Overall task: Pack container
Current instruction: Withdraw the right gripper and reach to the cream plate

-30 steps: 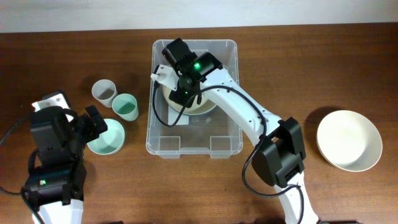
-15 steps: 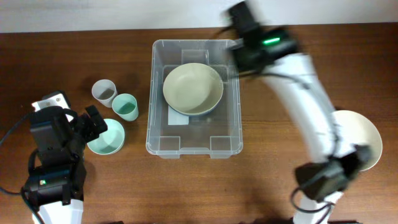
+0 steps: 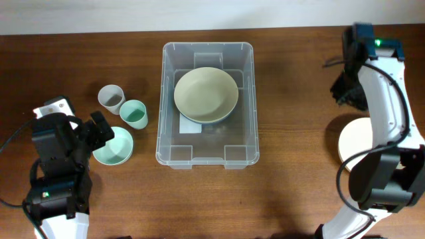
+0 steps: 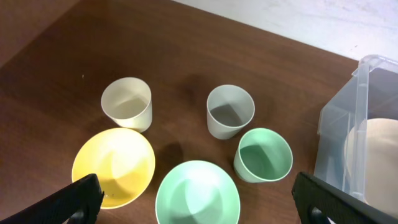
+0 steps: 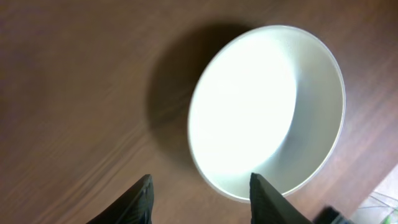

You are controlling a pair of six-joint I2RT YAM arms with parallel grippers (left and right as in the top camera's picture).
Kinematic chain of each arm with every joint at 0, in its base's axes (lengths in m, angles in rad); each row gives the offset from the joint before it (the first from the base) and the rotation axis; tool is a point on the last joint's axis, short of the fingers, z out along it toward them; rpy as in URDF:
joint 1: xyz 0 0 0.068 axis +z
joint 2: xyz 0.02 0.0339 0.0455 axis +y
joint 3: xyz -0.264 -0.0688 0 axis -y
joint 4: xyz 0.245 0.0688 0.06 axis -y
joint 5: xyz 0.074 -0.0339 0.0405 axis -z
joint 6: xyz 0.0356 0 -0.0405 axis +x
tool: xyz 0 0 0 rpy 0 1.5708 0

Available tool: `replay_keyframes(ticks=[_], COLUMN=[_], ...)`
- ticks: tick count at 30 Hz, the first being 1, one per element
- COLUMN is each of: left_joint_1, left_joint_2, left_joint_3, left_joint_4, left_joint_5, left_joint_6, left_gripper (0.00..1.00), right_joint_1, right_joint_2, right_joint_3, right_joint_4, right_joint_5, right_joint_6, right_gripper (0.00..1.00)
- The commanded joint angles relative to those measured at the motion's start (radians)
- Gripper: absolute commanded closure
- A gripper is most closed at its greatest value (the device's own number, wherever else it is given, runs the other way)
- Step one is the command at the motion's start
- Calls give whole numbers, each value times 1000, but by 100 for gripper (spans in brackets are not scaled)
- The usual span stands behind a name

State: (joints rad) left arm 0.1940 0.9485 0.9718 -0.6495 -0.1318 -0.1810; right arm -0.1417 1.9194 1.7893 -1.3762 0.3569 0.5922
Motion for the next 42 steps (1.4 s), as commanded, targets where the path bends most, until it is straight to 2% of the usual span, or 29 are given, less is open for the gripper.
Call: replay_keyframes(ticks=[1, 6, 14, 20, 26, 32, 38, 42], left_joint_1=[5, 5, 5, 5, 5, 5, 5, 5], left_joint_2=[1, 1, 1, 1, 1, 1, 1, 1], left_joint_3=[17, 17, 17, 17, 17, 17, 17, 17], left_joint_4=[5, 5, 5, 5, 5, 5, 5, 5], left_joint_5=[-8, -8, -7, -7, -7, -7, -7, -7], left_joint_6=[-11, -11, -12, -12, -12, -12, -12, -12], left_gripper=[1, 1, 1, 1, 1, 1, 1, 1], right_joint_1=[-64, -113, -114, -114, -104, -71, -10, 18], right_joint_2=[11, 11, 11, 11, -18, -117, -137, -106], right_joint_3=[-170, -382, -532, -528, -430, -328, -327, -361], right_joint_4=[84, 279, 458, 489, 459, 431, 430, 430], right_joint_5=[-6, -8, -8, -8, -13, -41, -74, -57], right_joint_6=[45, 23, 7, -71, -179, -177, -167, -55], right_gripper=[54, 48, 43, 43, 43, 43, 43, 43])
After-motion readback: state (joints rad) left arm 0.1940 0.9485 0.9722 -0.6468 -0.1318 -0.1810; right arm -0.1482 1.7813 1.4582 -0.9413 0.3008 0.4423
